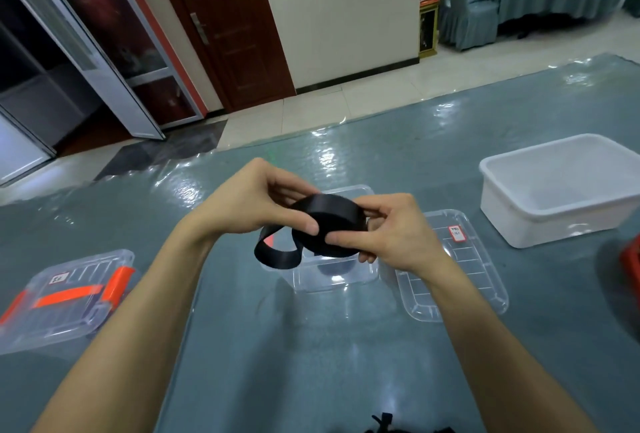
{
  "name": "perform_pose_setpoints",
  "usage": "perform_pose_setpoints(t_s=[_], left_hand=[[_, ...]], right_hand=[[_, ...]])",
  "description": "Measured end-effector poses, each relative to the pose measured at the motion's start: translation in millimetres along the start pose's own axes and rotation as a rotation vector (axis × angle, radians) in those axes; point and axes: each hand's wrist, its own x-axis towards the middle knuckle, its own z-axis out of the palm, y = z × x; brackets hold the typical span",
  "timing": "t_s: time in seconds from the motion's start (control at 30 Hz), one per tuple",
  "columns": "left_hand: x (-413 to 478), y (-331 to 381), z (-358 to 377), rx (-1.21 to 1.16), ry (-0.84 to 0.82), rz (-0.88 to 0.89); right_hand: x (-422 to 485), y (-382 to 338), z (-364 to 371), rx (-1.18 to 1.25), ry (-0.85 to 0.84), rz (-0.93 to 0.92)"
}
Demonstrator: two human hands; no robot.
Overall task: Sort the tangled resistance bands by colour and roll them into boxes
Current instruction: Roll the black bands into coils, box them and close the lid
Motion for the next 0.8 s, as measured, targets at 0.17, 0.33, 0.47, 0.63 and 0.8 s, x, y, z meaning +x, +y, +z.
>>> perform_pose_setpoints(t_s=[0.17,0.33,0.47,0.63,0.8], left_hand=[[-5.7,-31.7,24.3,-0.514,0.272,0.052],[6.0,-38.9,69.2,-0.689,0.527,0.025],[11.5,-35.4,67.1,-0.65,0.547,-0.016],[8.3,-31.4,33.4,-0.186,0.354,-0.036],[27.4,-12.7,17.0,0.505,0.054,0.07]], right_hand=[[7.7,3.1,3.5,0.319,0.127,0.002],[12.0,18.8,22.7,0.565,0.284,0.075],[14.4,32.7,29.6,0.679,0.204,0.15],[17.8,37.7,3.3,0.067,-0.04,0.146],[29.9,33.2,2.1,-0.139,-0.179,0.145]])
